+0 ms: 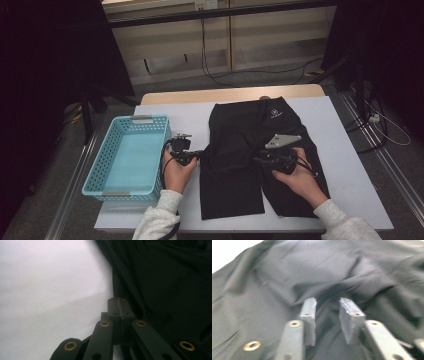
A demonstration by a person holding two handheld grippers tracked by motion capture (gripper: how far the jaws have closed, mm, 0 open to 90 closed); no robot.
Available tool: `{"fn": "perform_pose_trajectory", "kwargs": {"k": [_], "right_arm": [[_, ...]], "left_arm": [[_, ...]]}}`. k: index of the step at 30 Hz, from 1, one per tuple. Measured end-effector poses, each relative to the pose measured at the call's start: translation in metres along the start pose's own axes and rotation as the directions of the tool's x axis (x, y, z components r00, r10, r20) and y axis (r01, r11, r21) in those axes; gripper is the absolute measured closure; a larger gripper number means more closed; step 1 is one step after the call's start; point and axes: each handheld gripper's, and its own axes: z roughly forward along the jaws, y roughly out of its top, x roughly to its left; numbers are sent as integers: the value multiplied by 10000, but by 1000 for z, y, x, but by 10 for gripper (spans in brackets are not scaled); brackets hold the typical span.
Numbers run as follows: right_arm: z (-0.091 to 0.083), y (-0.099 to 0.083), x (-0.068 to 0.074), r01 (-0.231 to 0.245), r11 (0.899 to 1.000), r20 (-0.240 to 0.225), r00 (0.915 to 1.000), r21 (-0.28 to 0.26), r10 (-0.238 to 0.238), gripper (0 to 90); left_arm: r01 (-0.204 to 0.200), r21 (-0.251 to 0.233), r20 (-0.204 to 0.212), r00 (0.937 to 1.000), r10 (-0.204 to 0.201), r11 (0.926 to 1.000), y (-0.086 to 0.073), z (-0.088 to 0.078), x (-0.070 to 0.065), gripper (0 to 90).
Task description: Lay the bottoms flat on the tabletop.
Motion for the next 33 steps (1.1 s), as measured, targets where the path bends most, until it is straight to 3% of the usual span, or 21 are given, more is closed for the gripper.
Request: {"fn": "perform_pose_trajectory", "kwargs": {"k": [3, 5, 9, 12, 13, 16, 18, 20, 26, 27, 29, 31, 33], "right_arm": [[5, 9, -9, -328, 9992, 529, 9980, -242, 340, 523], [9, 17, -14, -601, 9970, 593, 9963, -485, 629, 518], [21, 29, -16, -366, 9988, 1131, 9928, -332, 401, 515], [33, 30, -18, -274, 9996, 1410, 9897, 84, 260, 611], [36, 28, -20, -252, 9996, 1428, 9895, 145, 229, 685], [40, 23, -26, -309, 9972, 1061, 9941, 685, 236, 863], [40, 19, -29, -117, 9955, 944, 9955, 943, 28, 892], [37, 15, -33, -58, 9949, 1239, 9923, 1010, -68, 897], [24, 6, -45, -523, 9955, 1167, 9922, 790, 429, 897], [24, 6, -44, -385, 9962, 1165, 9928, 777, 293, 896], [24, 7, -42, -332, 9963, 1205, 9924, 791, 235, 896], [25, 7, -41, -171, 9959, 1279, 9918, 891, 56, 895], [25, 6, -41, -210, 9955, 1260, 9920, 922, 93, 895]], "left_arm": [[-36, 8, -17, 10000, 36, 10000, 0, 0, -2, 900], [-68, 53, 42, 10000, 68, 10000, 0, 2, -3, 900], [-146, 114, 52, 9999, 145, 9998, 0, 6, -5, 900], [-190, 146, 53, 9998, 189, 9997, -1, 6, -4, 900], [-161, 151, 70, 9998, 160, 9998, -1, 6, -4, 900], [-102, 110, 50, 9999, 101, 9999, 0, 6, -2, 900], [-52, 32, 36, 10000, 52, 10000, 0, 5, -1, 900], [-40, -57, -24, 10000, 40, 10000, 1, 4, -1, 900], [191, 95, 45, 9998, -192, 9998, 0, 5, 0, 900], [184, 20, 27, 9998, -184, 9998, 1, 5, 0, 888], [108, -229, -116, 9999, -110, 9997, 3, 7, 1, 746], [84, -342, -21, 10000, -85, 9994, 5, 9, 2, 713], [-204, -454, -83, 9998, 201, 9988, 9, 15, 2, 637]]}}
